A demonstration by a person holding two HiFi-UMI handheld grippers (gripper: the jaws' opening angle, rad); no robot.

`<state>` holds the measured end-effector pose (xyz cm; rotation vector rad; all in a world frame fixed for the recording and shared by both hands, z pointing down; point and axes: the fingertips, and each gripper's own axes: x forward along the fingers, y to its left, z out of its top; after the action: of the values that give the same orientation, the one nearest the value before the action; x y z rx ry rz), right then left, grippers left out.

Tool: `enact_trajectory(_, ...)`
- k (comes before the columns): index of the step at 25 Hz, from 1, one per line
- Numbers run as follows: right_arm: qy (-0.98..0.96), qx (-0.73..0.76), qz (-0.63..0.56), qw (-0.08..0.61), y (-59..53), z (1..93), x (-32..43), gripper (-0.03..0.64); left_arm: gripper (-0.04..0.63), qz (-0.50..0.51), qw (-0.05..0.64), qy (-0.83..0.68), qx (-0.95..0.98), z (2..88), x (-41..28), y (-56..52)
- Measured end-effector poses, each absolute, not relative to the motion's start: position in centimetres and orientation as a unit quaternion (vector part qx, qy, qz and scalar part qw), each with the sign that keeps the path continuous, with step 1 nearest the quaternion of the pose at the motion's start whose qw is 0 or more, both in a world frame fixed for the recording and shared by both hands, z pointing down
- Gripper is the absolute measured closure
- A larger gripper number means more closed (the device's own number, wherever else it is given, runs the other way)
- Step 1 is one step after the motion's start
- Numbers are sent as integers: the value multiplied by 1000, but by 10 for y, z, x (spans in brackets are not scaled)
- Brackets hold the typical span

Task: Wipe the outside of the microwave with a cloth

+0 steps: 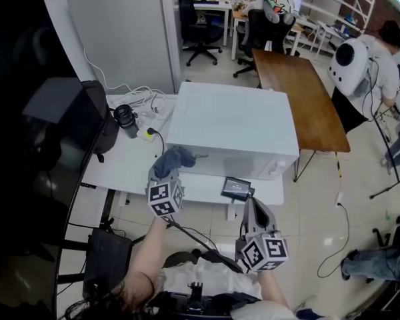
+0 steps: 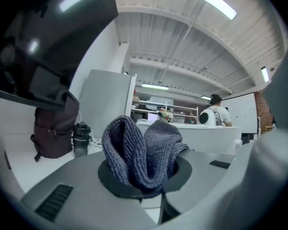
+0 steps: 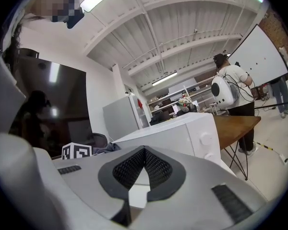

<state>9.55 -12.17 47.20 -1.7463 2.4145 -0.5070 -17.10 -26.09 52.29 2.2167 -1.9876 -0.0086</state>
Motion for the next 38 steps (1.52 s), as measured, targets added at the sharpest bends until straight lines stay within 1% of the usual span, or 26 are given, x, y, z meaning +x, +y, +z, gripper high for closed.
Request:
enact_trajectory(4,798,-574,-172,65,-120,470,94,595,540,14,81,-670,738,528,-184,-261)
enact_trajectory(7,795,-578,-171,63,-116,471,98,595,540,2,96,-642,760,522,-158,-250)
enact_trajectory(9,788,-587,-175,60,-113,475,106,595,540,-2,104,-600,793,522,-116,-236)
enact_trajectory(13,766,-615,-181,51,-100,485,129,595,540,8,104,-476,873,524,-2,-202)
enact_trajectory(16,741,-642,-189,50,-84,489,149,595,540,11,109,-390,914,526,70,-186)
enact_trajectory(20,710,-676,-191,46,-66,495,178,595,540,19,105,-327,939,536,144,-194)
enact_trajectory(23,694,-694,-187,49,-57,494,193,595,540,32,120,-320,939,553,173,-212)
enact_trajectory(27,686,-702,-184,51,-52,491,200,595,540,44,131,-345,929,567,175,-235)
enact_trajectory(30,691,-697,-184,48,-53,491,195,595,540,40,143,-376,915,573,149,-243)
enact_trajectory(33,705,-683,-183,46,-60,491,184,595,540,37,146,-417,896,579,104,-252)
enact_trajectory(38,736,-650,-183,46,-76,491,155,595,540,47,140,-493,857,589,4,-263)
